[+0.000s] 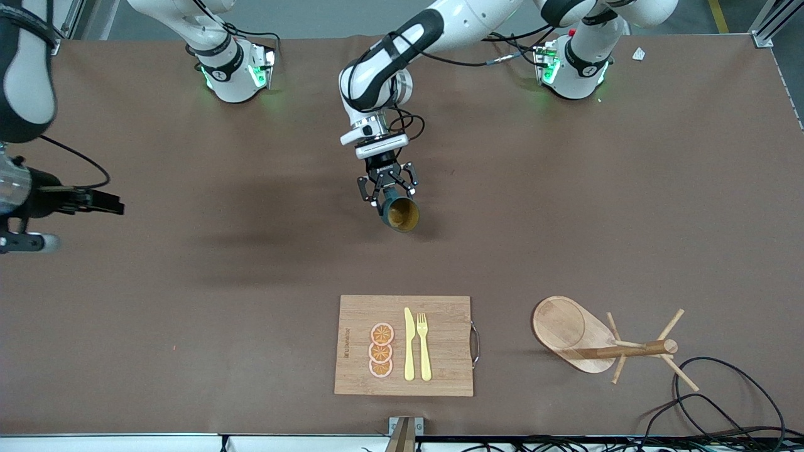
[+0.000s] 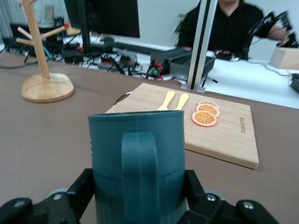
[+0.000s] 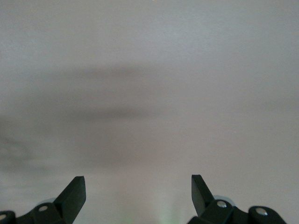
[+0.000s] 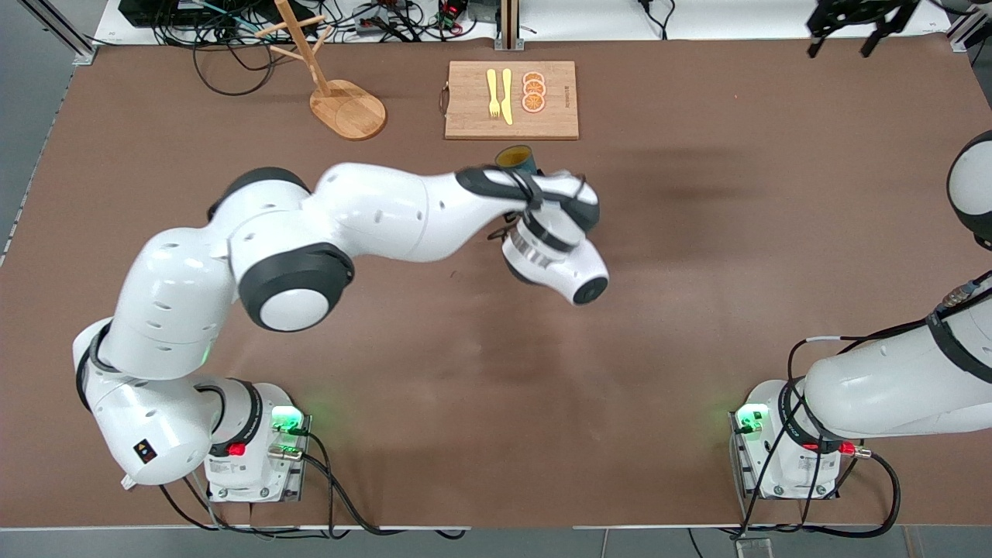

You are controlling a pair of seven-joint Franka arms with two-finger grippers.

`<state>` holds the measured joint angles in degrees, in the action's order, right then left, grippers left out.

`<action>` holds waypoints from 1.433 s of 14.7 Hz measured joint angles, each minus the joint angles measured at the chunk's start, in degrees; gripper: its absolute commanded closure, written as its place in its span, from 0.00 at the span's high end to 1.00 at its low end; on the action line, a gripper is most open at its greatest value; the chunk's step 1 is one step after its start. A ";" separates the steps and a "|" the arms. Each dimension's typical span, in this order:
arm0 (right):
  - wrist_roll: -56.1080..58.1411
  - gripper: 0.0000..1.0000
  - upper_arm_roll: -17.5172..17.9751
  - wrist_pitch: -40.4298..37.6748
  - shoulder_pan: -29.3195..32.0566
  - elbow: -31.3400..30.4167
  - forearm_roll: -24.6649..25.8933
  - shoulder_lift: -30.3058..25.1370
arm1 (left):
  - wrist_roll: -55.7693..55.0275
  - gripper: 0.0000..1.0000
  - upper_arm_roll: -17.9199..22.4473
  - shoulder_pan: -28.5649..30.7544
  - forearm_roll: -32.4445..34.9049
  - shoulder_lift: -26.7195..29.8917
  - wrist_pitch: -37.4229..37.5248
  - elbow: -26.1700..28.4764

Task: Transfer cup from left to right arm and place
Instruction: 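Hold the mug with the left gripper while the right gripper approaches it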

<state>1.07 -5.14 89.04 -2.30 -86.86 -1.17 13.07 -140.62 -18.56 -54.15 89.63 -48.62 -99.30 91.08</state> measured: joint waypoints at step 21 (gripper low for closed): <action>-10.92 1.00 0.31 17.12 -15.94 -10.33 -5.56 5.29 | -8.82 1.00 0.72 -9.18 7.92 -11.23 13.54 -0.26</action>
<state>-9.85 -4.83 106.16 -18.24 -97.19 -6.73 18.36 -149.44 -17.84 -63.33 97.56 -59.84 -85.75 90.82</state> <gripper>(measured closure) 0.000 0.000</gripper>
